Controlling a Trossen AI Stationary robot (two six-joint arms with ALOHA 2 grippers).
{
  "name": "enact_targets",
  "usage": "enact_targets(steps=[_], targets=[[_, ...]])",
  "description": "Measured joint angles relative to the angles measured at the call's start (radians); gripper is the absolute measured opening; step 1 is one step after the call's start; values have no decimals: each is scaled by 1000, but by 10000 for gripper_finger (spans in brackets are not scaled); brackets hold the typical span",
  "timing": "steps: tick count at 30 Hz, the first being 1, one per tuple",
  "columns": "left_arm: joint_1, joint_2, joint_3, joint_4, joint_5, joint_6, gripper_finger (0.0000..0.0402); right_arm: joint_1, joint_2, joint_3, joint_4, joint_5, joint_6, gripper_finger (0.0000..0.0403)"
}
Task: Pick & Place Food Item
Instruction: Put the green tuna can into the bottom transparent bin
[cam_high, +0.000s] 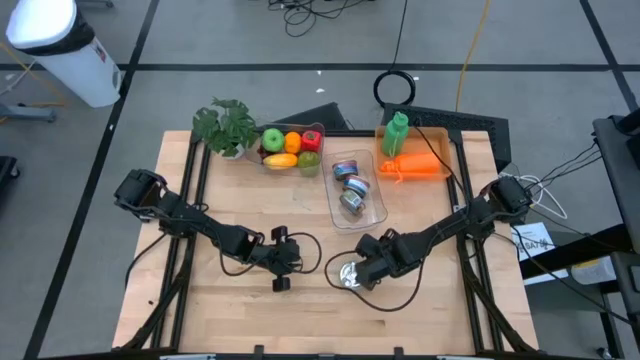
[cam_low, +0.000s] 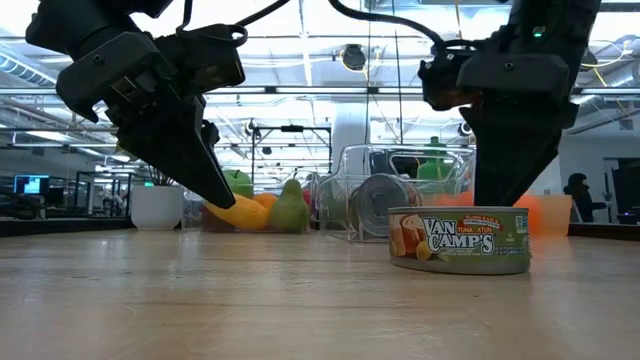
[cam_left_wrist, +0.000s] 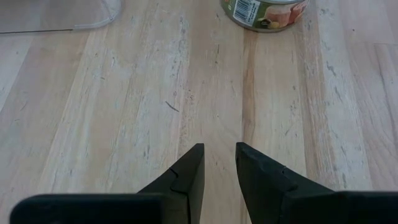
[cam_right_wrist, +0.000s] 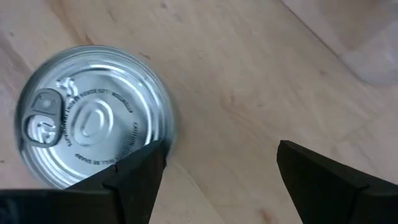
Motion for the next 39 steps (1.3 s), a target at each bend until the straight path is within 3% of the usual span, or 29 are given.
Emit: enact_targets(steps=[11, 24, 35, 39], targets=[[0, 0, 0, -2, 0, 1, 102, -17, 5, 1, -134, 35, 38, 295], [0, 0, 0, -2, 0, 1, 102, -22, 8, -155, -114, 23, 158, 295], [0, 0, 0, -1, 0, 3, 102, -21, 11, -186, -161, -44, 199, 295], [0, 0, 0, -1, 0, 3, 102, -20, -1, -186, -160, -19, 191, 295]])
